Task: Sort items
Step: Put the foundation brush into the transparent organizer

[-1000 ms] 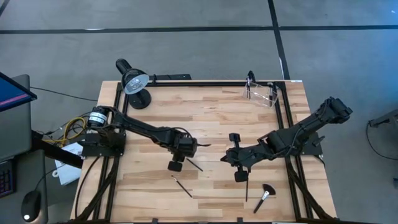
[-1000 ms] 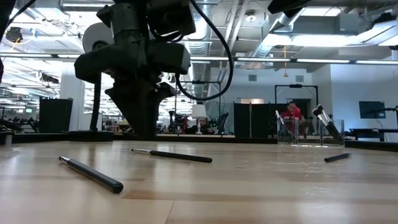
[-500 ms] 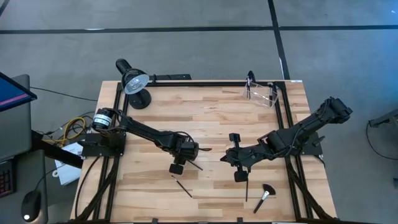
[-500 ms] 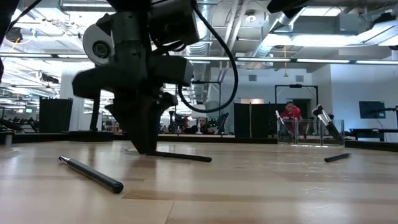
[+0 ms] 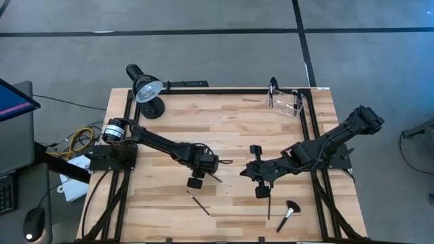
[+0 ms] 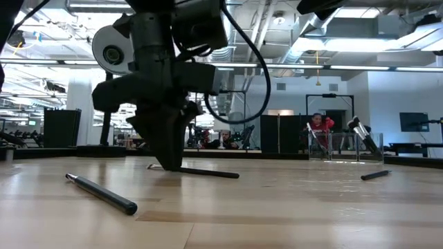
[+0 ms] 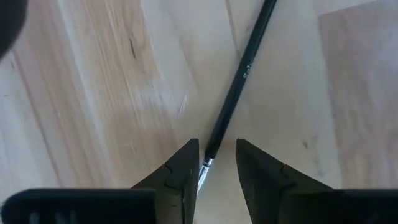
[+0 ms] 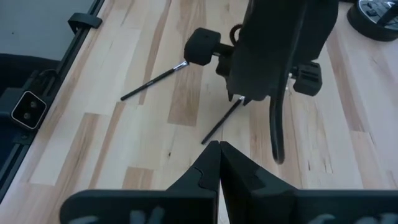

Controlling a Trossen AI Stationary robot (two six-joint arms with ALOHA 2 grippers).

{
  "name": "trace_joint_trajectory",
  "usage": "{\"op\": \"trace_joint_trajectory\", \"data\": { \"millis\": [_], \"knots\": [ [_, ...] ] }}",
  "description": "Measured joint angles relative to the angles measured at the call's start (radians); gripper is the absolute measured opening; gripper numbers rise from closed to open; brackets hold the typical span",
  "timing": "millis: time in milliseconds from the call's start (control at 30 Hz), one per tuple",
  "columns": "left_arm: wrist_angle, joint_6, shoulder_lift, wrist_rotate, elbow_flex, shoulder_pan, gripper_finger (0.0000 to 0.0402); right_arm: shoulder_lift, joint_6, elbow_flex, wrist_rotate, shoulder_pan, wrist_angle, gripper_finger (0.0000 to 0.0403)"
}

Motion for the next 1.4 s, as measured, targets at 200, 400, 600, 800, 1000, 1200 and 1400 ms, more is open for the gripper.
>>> {"op": "trace_joint_trajectory", "data": {
  "millis": [200,400,600,800,1000,1200,1400],
  "knots": [
    [0.000,0.001,0.051,0.013,0.006,0.012,0.0103,0.000,0.008,0.000,0.001,0.000,0.000,0.0000],
    [-0.008,-0.026,0.049,0.010,0.004,0.011,0.0065,0.000,0.008,0.000,0.002,0.000,0.000,0.0000],
    [-0.020,-0.063,0.050,0.011,0.004,0.008,0.0014,0.000,0.009,0.000,0.002,0.000,-0.001,0.0000],
    [-0.037,-0.079,0.050,-0.006,0.004,-0.004,0.0018,0.000,0.017,-0.006,0.002,0.000,0.008,0.0000],
    [-0.116,-0.079,-0.017,-0.051,-0.008,-0.020,0.0014,0.000,0.054,-0.109,-0.003,-0.008,0.107,0.0000],
    [-0.133,-0.079,-0.158,-0.165,-0.003,-0.050,0.0012,0.002,0.092,-0.173,-0.005,-0.049,0.112,0.0000],
    [-0.124,0.008,-0.234,-0.290,-0.002,-0.127,0.0012,0.001,0.166,-0.176,0.010,-0.112,0.120,0.0000]
  ]
}}
